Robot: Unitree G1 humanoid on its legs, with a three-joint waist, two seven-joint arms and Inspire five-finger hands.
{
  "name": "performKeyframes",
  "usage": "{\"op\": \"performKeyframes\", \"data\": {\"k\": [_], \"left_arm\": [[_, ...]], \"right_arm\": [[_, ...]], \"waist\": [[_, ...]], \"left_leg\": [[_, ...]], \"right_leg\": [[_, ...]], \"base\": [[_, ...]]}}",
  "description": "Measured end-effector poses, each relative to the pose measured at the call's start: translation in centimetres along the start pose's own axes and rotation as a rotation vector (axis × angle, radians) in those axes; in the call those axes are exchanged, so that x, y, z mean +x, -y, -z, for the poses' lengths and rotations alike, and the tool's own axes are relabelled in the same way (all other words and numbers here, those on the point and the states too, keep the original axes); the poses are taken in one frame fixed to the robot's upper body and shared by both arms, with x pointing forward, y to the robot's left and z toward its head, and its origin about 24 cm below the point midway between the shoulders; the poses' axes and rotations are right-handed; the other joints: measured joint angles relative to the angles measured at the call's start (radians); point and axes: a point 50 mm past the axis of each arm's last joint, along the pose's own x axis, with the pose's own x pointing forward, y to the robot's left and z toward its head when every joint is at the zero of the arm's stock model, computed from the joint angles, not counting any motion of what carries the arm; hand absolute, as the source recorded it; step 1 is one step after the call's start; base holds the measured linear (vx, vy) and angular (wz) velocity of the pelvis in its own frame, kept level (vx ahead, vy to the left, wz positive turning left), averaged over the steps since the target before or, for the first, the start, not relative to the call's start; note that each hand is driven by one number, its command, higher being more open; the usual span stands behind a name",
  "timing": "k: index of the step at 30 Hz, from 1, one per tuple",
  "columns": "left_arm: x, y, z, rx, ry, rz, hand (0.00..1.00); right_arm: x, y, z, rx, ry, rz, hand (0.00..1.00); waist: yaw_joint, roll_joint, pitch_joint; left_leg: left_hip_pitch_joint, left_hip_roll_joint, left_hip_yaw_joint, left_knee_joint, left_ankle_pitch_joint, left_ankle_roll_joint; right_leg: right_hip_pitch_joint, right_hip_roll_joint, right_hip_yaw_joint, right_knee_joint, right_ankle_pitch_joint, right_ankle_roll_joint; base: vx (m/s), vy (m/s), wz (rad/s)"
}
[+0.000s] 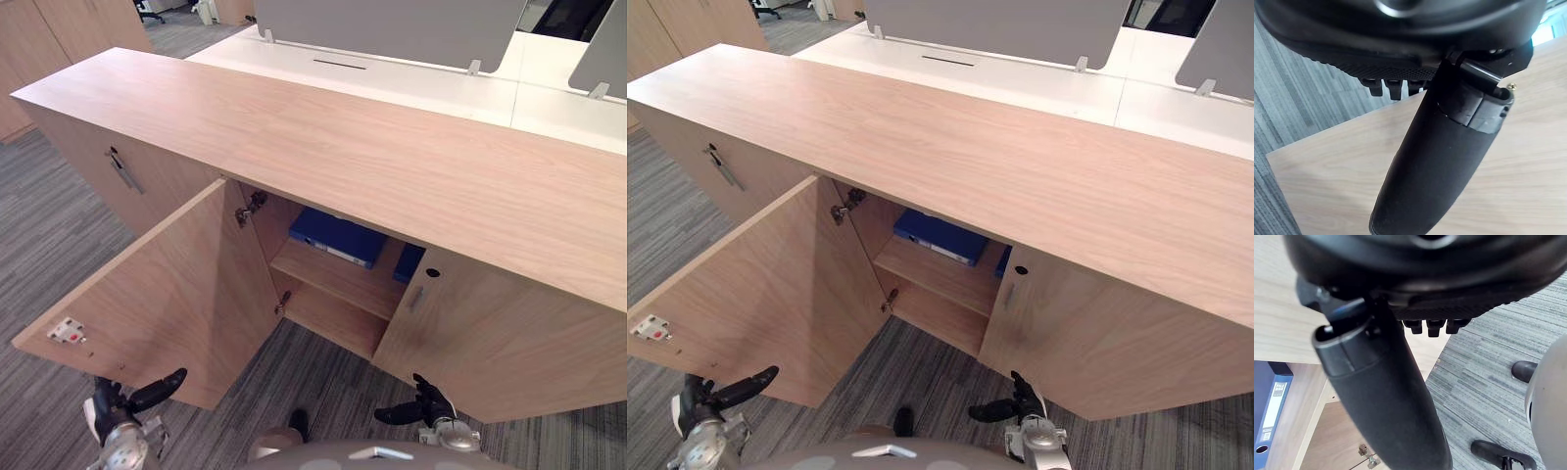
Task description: Walk over to the cabinet, pick up the folder, carry it to the office cabinet, place the folder inside the office cabinet, then close the office cabinet door
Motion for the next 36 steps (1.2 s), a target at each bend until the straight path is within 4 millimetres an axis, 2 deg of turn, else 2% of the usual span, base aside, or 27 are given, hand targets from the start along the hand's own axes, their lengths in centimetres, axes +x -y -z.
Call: {"op": "performKeyframes", "data": {"k": [3,4,6,8,16,23,29,31,34,36], "left_arm": [[-1.6,-0.4,2.2,0.076,-0.054,0.039,1.00],[-2.2,-0.1,3.0,0.093,-0.091,0.069,1.00],[-2.7,0.3,3.9,0.094,-0.126,0.094,1.00],[-3.8,0.7,5.2,0.072,-0.177,0.101,1.00],[-5.4,1.2,7.8,0.112,-0.288,0.136,1.00],[-6.2,1.1,9.7,0.211,-0.375,0.165,1.00],[-7.8,2.1,11.8,0.408,-0.455,0.316,1.00],[-7.8,2.2,11.9,0.444,-0.456,0.374,1.00],[-7.0,2.4,11.2,0.587,-0.416,0.498,1.00],[-5.2,3.4,9.4,0.704,-0.317,0.545,1.00]], "right_arm": [[0.0,0.3,-0.1,-0.002,0.005,0.009,1.00],[0.1,0.6,-0.3,-0.005,0.009,0.018,1.00],[0.1,0.7,-0.3,-0.006,0.008,0.026,1.00],[0.0,0.7,-0.4,0.000,0.017,0.029,1.00],[0.0,0.9,-0.6,0.030,0.026,0.055,1.00],[0.0,0.6,-0.9,0.020,0.040,0.053,1.00],[0.1,0.2,-1.2,0.000,0.050,0.044,1.00],[0.1,0.2,-1.3,0.001,0.056,0.044,1.00],[0.1,0.3,-1.4,0.001,0.061,0.046,1.00],[0.0,0.3,-1.2,0.003,0.056,0.054,1.00]], "waist": [[-0.002,0.016,-0.003],[-0.005,0.028,-0.004],[-0.007,0.036,-0.001],[-0.018,0.037,-0.001],[-0.034,0.040,0.000],[-0.051,0.041,0.000],[-0.083,0.040,0.000],[-0.091,0.040,0.000],[-0.108,0.039,0.000],[-0.109,0.027,0.001]], "left_leg": [[-0.015,0.000,0.029,0.000,-0.001,0.003],[-0.030,-0.001,0.036,0.000,0.000,0.004],[-0.039,-0.002,0.044,0.000,0.002,0.007],[-0.043,-0.001,0.059,0.000,-0.001,0.011],[-0.067,0.005,0.109,0.001,-0.004,0.006],[-0.054,0.019,0.162,0.005,-0.011,-0.003],[-0.045,0.029,0.201,0.001,-0.012,-0.005],[-0.041,0.032,0.209,0.001,-0.012,-0.005],[-0.040,0.035,0.212,0.001,-0.014,-0.008],[-0.039,0.037,0.212,0.006,-0.019,-0.015]], "right_leg": [[-0.031,0.000,0.031,0.001,0.006,0.007],[-0.050,0.000,0.045,-0.001,0.010,0.008],[-0.062,0.000,0.058,-0.003,0.015,0.011],[-0.075,0.003,0.089,-0.005,0.016,0.011],[-0.125,0.019,0.166,-0.005,0.029,0.015],[-0.130,0.034,0.217,-0.024,0.056,0.007],[-0.143,0.044,0.253,-0.024,0.058,0.003],[-0.143,0.045,0.258,-0.024,0.057,0.002],[-0.142,0.046,0.257,-0.024,0.057,-0.003],[-0.143,0.045,0.252,-0.020,0.058,-0.006]], "base": [[-0.04,0.024,-0.24],[-0.06,0.039,-0.22],[-0.04,0.028,-0.16],[-0.04,0.028,-0.18],[-0.01,0.011,-0.18],[-0.02,0.001,-0.22],[-0.06,0.001,-0.21],[-0.04,0.010,-0.12],[-0.03,0.004,-0.05],[-0.01,-0.001,-0.05]]}}
